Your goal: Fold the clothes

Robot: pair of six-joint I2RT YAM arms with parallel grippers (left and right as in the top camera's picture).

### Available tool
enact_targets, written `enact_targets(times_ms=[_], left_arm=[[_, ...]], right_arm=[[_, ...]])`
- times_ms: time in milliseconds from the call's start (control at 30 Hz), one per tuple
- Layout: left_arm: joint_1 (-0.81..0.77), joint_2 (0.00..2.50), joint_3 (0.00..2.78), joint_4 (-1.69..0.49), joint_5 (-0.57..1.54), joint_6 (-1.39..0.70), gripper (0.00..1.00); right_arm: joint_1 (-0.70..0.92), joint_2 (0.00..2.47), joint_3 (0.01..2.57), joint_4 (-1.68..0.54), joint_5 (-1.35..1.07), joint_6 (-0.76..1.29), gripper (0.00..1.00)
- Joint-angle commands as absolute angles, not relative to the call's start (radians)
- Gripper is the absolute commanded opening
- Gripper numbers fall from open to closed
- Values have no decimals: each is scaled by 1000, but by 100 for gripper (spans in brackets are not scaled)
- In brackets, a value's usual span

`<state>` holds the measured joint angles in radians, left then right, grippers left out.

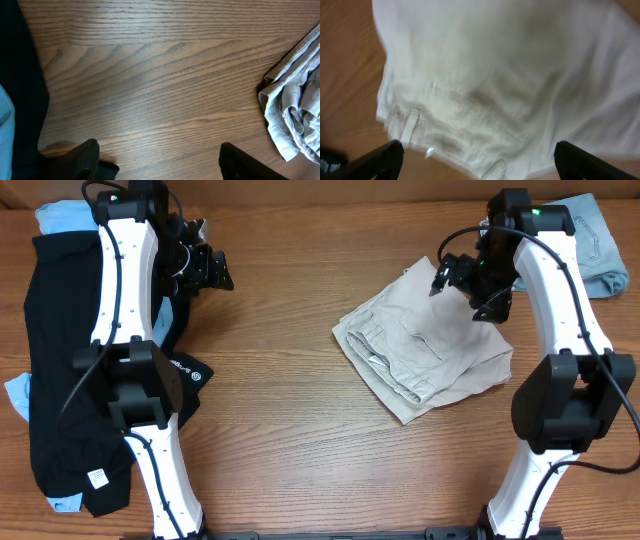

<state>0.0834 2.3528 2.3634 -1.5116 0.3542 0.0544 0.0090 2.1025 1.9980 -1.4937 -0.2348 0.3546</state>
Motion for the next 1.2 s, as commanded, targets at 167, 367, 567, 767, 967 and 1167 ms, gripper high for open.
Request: enact_targets(times_ms=[167,367,567,767,967,1167], left_arm=[[78,2349,2383,-1514,347,60,83],[78,2349,2383,-1515,313,59,88],[78,2349,2383,-1514,303,59,89],[78,2349,2382,-1515,303,59,89],[78,2349,2382,-1519,303,59,89],[78,2349,2382,-1519,303,59,90]], right_arm=[[176,2080,1811,-1451,-223,371,100],[260,2080,1596,-1296,-169,410,100],[301,2080,1466,-1121,-71,384,100],[317,2093,1399,-921,52,170,100],[317,2109,1398,-801,159,-131,100],[302,2112,1398,-632,263,-398,100]])
